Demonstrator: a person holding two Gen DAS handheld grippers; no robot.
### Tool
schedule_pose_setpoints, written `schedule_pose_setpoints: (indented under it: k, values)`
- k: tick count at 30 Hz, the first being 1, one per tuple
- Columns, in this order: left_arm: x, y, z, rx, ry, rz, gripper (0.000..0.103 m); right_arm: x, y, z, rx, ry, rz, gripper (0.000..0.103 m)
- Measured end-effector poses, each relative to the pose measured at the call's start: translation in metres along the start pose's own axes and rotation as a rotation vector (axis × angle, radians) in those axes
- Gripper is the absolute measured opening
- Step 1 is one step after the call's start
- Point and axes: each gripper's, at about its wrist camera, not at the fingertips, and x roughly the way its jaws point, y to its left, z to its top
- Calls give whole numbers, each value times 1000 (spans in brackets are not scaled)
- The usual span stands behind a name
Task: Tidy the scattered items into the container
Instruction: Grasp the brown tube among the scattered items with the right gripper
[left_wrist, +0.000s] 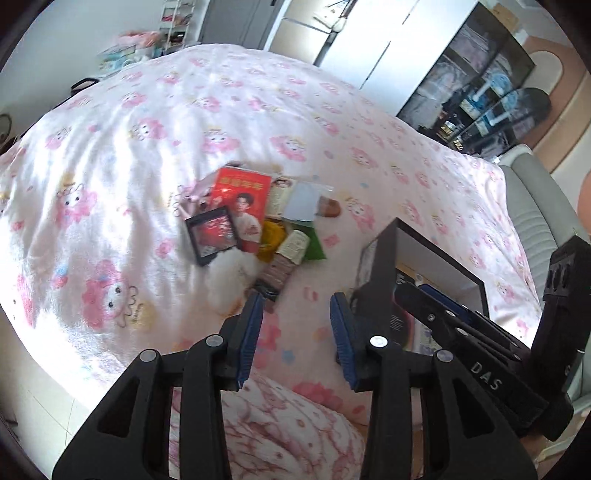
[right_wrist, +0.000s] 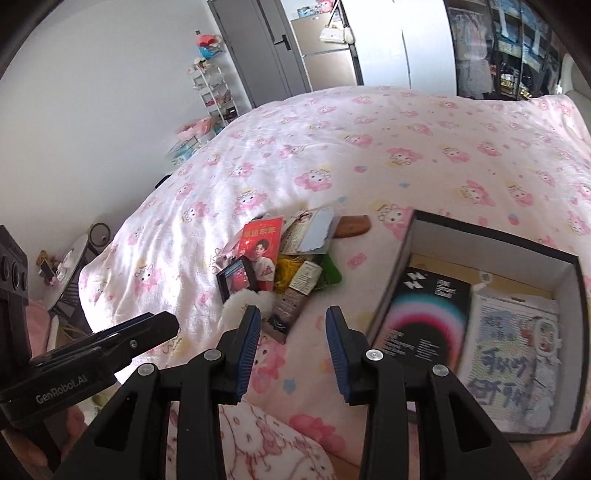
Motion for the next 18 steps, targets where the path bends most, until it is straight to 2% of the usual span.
schedule_pose_setpoints:
  k: [3, 6, 9, 11, 13, 15, 17, 18]
  values:
    - [23, 35, 14, -52, 44, 44, 38, 54, 14, 12, -55, 104, -18, 33]
    - [50, 70, 32, -112, 123, 15, 38, 87, 20, 14, -44, 186, 80, 33]
    - [77, 90, 48, -132, 199, -30, 38, 121, 26, 7, -45, 270, 78, 33]
    - [100, 90, 57, -85, 253, -49, 39, 137, 22, 4, 8, 280, 42, 33]
    - [122, 91, 64, -103, 301, -55, 40, 142, 17, 3, 67, 275, -5, 33]
    - [142, 89, 69, -113, 362, -93, 40, 142, 18, 4, 47, 276, 13, 32]
    - [156, 84, 69, -114, 400, -107, 46, 144, 14, 5, 35, 282, -42, 33]
    - [160, 80, 67, -113, 421, -129, 46, 148, 9, 6, 48, 294, -63, 33]
